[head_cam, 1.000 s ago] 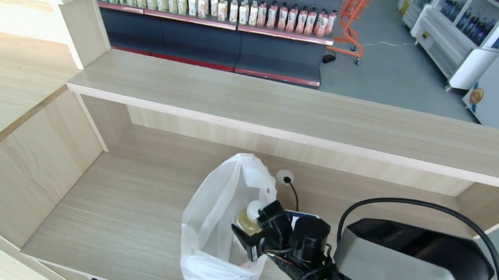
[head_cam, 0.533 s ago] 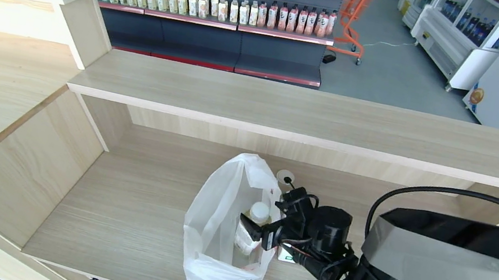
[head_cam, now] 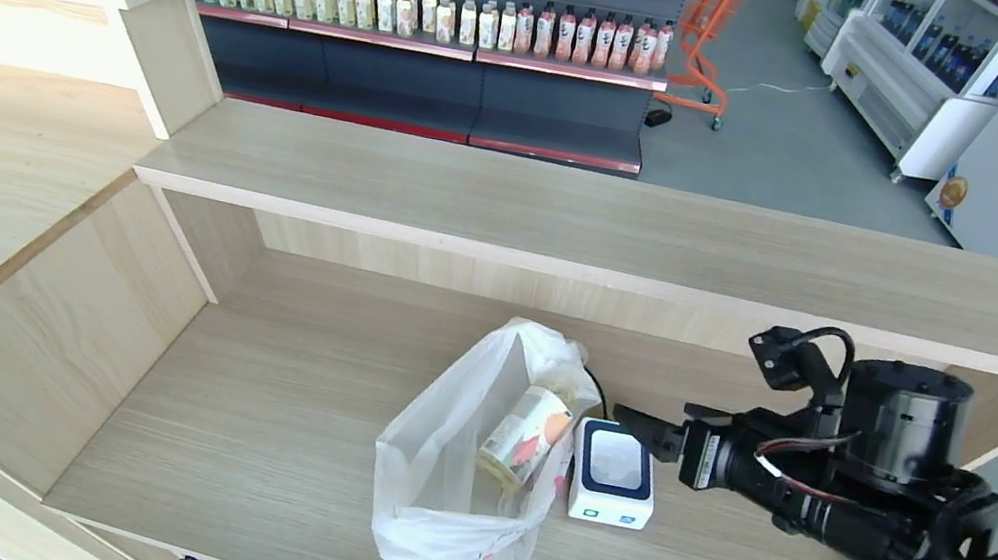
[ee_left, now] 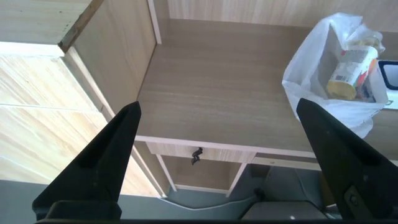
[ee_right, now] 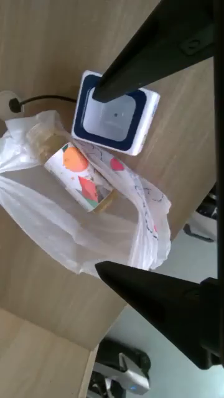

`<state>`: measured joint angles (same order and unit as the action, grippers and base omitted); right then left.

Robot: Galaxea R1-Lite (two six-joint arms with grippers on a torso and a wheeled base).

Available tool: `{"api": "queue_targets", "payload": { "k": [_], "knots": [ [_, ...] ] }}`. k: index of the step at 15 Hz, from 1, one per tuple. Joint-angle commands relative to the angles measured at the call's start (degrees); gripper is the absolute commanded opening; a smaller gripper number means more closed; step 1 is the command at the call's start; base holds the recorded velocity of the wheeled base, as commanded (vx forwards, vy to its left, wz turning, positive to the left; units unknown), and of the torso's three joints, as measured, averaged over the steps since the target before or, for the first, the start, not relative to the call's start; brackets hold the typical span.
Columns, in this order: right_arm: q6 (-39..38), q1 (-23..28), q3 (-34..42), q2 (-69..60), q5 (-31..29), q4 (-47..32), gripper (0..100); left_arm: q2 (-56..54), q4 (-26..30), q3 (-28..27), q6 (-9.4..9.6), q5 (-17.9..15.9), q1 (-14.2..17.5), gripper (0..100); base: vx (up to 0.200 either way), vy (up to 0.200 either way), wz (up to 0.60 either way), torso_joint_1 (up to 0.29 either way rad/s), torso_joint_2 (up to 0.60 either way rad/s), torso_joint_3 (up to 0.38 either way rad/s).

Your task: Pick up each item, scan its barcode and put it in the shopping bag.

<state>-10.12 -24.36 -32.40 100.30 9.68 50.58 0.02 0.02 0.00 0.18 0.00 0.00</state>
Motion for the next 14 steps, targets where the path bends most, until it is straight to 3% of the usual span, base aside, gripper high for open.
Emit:
{"api": "queue_targets", "payload": {
  "k": [1, 4, 6, 8, 10, 11, 12, 14],
  "knots": [
    [-2.0, 1.5, 1.6, -22.6, 1.4, -16.7, 100, 0.0, 0.0, 0.0, -0.01, 0.0, 0.0, 100, 0.0, 0.0, 0.0, 0.0, 0.0, 0.0],
    [-0.5, 0.4, -1.1, -27.9, -0.8, -18.2, 100, 0.0, 0.1, 0.0, -0.01, 0.0, 0.0, 100, 0.0, 0.0, 0.0, 0.0, 0.0, 0.0],
    [2.1, 0.8, -2.2, -32.3, -7.7, -23.0, 100, 0.0, 0.0, 0.0, -0.01, 0.0, 0.0, 100, 0.0, 0.0, 0.0, 0.0, 0.0, 0.0],
    [2.2, 0.8, 0.1, -40.9, -16.3, -28.5, 100, 0.0, 0.0, 0.0, -0.01, 0.0, 0.0, 100, 0.0, 0.0, 0.0, 0.0, 0.0, 0.0],
    [3.4, 0.6, 1.3, -49.0, -16.8, -34.0, 100, 0.0, 0.0, 0.0, -0.01, 0.0, 0.0, 100, 0.0, 0.0, 0.0, 0.0, 0.0, 0.0],
    [5.6, 1.2, 1.3, -53.6, -17.2, -42.1, 100, 0.0, 0.0, 0.0, -0.01, 0.0, 0.0, 100, 0.0, 0.0, 0.0, 0.0, 0.0, 0.0],
    [7.2, 3.5, 1.0, -55.1, -17.4, -48.7, 100, 0.0, 0.0, 0.0, -0.01, 0.0, 0.0, 100, 0.0, 0.0, 0.0, 0.0, 0.0, 0.0],
    [12.2, 13.9, 2.3, -55.1, -17.4, -59.1, 100, 0.0, 0.0, 0.0, -0.01, 0.0, 0.0, 100, 0.0, 0.0, 0.0, 0.0, 0.0, 0.0]
  ]
}}
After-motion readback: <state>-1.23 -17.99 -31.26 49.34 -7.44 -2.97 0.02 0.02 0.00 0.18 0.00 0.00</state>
